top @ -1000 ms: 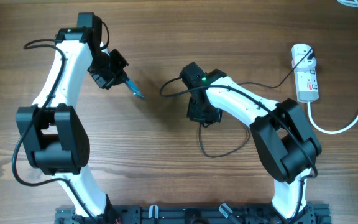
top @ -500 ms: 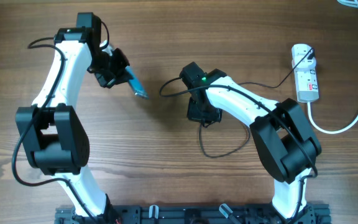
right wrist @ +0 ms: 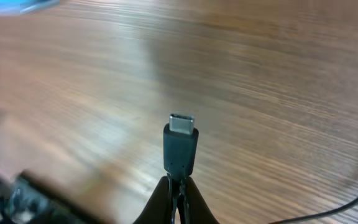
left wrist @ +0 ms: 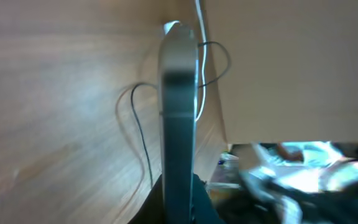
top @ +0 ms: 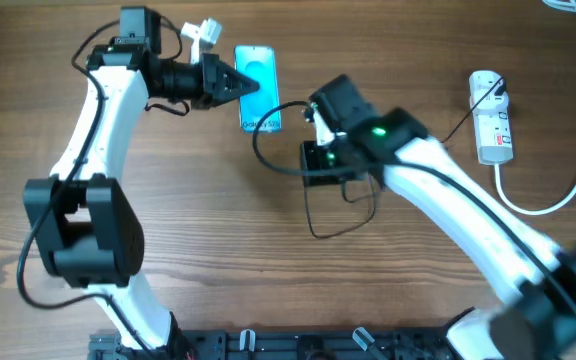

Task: Plug charger to phone and switch on socket
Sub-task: 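Raise the phone with the left gripper and bring the plug beneath its port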

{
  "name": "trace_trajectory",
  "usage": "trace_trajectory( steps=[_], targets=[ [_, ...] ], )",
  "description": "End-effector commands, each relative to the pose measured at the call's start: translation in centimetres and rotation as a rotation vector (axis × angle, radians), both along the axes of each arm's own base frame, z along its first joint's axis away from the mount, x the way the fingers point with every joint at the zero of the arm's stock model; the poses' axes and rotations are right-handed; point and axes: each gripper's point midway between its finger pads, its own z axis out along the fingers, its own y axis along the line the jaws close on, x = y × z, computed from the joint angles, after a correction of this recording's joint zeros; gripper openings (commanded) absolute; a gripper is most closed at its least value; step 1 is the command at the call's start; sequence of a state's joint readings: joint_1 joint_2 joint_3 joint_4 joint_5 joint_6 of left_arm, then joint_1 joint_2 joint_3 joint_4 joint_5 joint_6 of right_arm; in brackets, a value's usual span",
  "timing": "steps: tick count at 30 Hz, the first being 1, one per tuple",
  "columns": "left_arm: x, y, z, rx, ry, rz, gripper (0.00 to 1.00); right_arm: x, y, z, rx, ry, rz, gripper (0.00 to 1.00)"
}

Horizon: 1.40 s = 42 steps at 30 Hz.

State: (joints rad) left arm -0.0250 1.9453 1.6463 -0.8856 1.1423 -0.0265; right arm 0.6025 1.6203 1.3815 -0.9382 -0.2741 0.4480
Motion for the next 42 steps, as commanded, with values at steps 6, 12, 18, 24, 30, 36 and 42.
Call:
trace_trajectory(
  steps=[6,12,18,24,30,36,42],
  targets=[
    [-1.2,-2.5,8.2,0.164,-0.234,0.126,0.04,-4.7,2.9,4.5,0.081,-0.065,0.16,0.04],
    [-2.9,-4.3,9.5,0.183,-0.279,0.1,0.04,-4.9,4.6,5.2,0.104,-0.108,0.146,0.04],
    [-2.6,-3.2,7.8,0.269,-0.232,0.15,0.04,-4.0,4.3,6.4,0.091,-0.152,0.125,0.04],
    [-3.3,-3.6,7.9,0.241,-0.212,0.122,0.04,-3.3,4.1,7.5,0.076,-0.2,0.114,0.04],
    [-4.2,-4.4,8.7,0.177,-0.212,0.064,0.04,-2.4,3.5,7.7,0.052,-0.221,0.063,0.04],
    [-4.7,-4.9,9.2,0.137,-0.205,0.034,0.04,-1.8,2.9,8.3,0.055,-0.24,0.042,0.04],
    [-5.0,-5.1,9.4,0.125,-0.225,0.01,0.04,-1.7,2.4,8.7,0.049,-0.253,0.053,0.04]
  ],
)
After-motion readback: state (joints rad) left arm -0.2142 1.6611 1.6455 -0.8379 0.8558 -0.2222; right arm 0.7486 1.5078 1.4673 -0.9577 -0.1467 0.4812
